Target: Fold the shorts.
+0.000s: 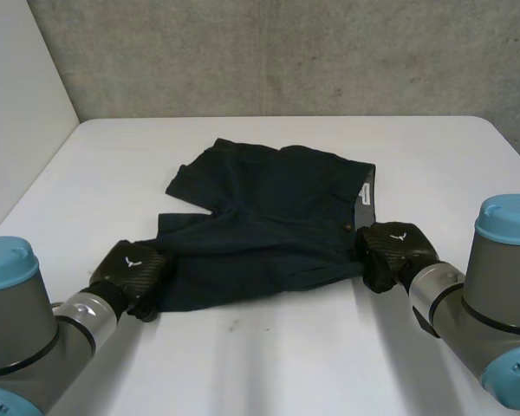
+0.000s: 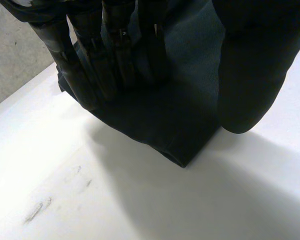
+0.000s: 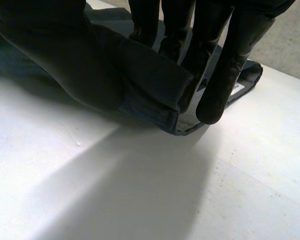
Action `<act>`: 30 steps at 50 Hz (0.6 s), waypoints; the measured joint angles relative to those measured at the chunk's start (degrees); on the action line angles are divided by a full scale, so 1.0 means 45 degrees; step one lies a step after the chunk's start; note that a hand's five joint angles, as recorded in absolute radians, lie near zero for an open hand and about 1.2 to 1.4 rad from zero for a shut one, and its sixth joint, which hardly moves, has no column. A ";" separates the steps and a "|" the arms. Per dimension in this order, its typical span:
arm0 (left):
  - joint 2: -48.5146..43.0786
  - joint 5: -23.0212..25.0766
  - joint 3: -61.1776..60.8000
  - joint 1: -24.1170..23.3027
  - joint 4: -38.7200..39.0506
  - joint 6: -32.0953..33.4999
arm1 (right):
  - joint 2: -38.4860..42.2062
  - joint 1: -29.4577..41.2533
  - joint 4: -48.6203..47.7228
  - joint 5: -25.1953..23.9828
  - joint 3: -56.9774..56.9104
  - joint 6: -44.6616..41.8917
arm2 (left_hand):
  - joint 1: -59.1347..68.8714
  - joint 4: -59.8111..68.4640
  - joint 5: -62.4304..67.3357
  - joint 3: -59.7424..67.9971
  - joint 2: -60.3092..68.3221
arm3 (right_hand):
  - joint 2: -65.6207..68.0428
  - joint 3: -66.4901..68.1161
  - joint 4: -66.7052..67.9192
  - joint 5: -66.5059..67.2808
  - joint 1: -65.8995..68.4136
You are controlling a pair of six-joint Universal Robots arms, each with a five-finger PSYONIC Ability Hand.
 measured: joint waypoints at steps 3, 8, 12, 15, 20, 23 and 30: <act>-0.0132 -0.0001 0.0111 0.0000 0.0004 0.0030 | 0.0024 0.0013 -0.0003 0.0007 0.0000 -0.0010 | 0.0000 0.0036 0.0019 0.0000 0.0023 | 0.0000 0.0000 0.0000 -0.0001 0.0000; -0.0490 -0.0001 0.0421 -0.0002 0.0014 0.0052 | 0.0068 0.0043 -0.0030 0.0032 0.0000 -0.0048 | 0.0395 0.0548 0.0474 0.0408 0.0469 | 0.0000 0.0000 0.0000 0.0000 0.0000; -0.0721 0.0002 0.0603 -0.0003 0.0030 0.0051 | 0.0078 0.0049 -0.0062 0.0036 0.0000 -0.0073 | 0.1294 0.1312 0.1213 0.1255 0.1250 | 0.0001 0.0000 0.0001 0.0000 0.0000; -0.0855 0.0004 0.0716 -0.0004 0.0041 0.0047 | 0.0082 0.0049 -0.0073 0.0037 0.0000 -0.0088 | 0.1935 0.1935 0.1827 0.1903 0.1899 | -0.0001 0.0000 0.0001 0.0000 0.0000; -0.1011 0.0012 0.0852 -0.0004 0.0116 0.0046 | 0.0088 0.0049 -0.0078 0.0037 0.0000 -0.0108 | 0.3406 0.3408 0.3239 0.3359 0.3349 | 0.0000 0.0000 0.0001 0.0000 0.0000; -0.1069 0.0019 0.0887 -0.0004 0.0219 0.0054 | 0.0089 0.0049 -0.0079 0.0037 0.0000 -0.0114 | 0.3818 0.3925 0.3681 0.3843 0.3850 | 0.0000 0.0000 0.0001 0.0000 0.0000; -0.1222 0.0037 0.0899 0.0000 0.0431 0.0220 | 0.0090 0.0055 -0.0079 0.0036 0.0000 -0.0118 | 0.6418 0.6588 0.6371 0.6508 0.6619 | 0.0000 0.0000 0.0000 -0.0001 0.0000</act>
